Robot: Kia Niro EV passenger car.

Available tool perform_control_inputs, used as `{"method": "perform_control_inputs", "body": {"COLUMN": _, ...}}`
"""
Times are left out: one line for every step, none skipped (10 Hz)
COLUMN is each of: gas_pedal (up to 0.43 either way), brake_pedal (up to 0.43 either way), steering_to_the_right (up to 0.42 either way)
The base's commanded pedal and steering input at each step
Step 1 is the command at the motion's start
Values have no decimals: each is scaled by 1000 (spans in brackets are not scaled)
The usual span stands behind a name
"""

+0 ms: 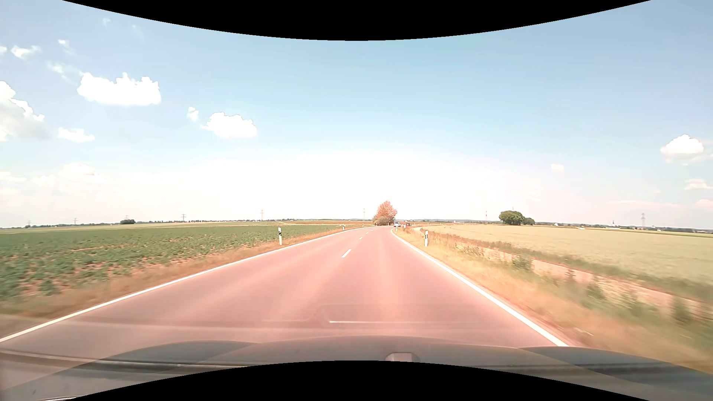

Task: Follow the waypoints while adhering to traffic rules and regulations

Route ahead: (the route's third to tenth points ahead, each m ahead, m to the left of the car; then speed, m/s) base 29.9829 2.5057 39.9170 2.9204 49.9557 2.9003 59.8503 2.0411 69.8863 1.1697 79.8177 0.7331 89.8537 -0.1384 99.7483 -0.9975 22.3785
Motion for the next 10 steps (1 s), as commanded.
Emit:
{"method": "perform_control_inputs", "body": {"gas_pedal": 228, "brake_pedal": 0, "steering_to_the_right": 4}}
{"method": "perform_control_inputs", "body": {"gas_pedal": 228, "brake_pedal": 0, "steering_to_the_right": 4}}
{"method": "perform_control_inputs", "body": {"gas_pedal": 228, "brake_pedal": 0, "steering_to_the_right": 4}}
{"method": "perform_control_inputs", "body": {"gas_pedal": 228, "brake_pedal": 0, "steering_to_the_right": 4}}
{"method": "perform_control_inputs", "body": {"gas_pedal": 228, "brake_pedal": 0, "steering_to_the_right": 4}}
{"method": "perform_control_inputs", "body": {"gas_pedal": 228, "brake_pedal": 0, "steering_to_the_right": 4}}
{"method": "perform_control_inputs", "body": {"gas_pedal": 228, "brake_pedal": 0, "steering_to_the_right": 4}}
{"method": "perform_control_inputs", "body": {"gas_pedal": 228, "brake_pedal": 0, "steering_to_the_right": 4}}
{"method": "perform_control_inputs", "body": {"gas_pedal": 228, "brake_pedal": 0, "steering_to_the_right": 3}}
{"method": "perform_control_inputs", "body": {"gas_pedal": 228, "brake_pedal": 0, "steering_to_the_right": 3}}
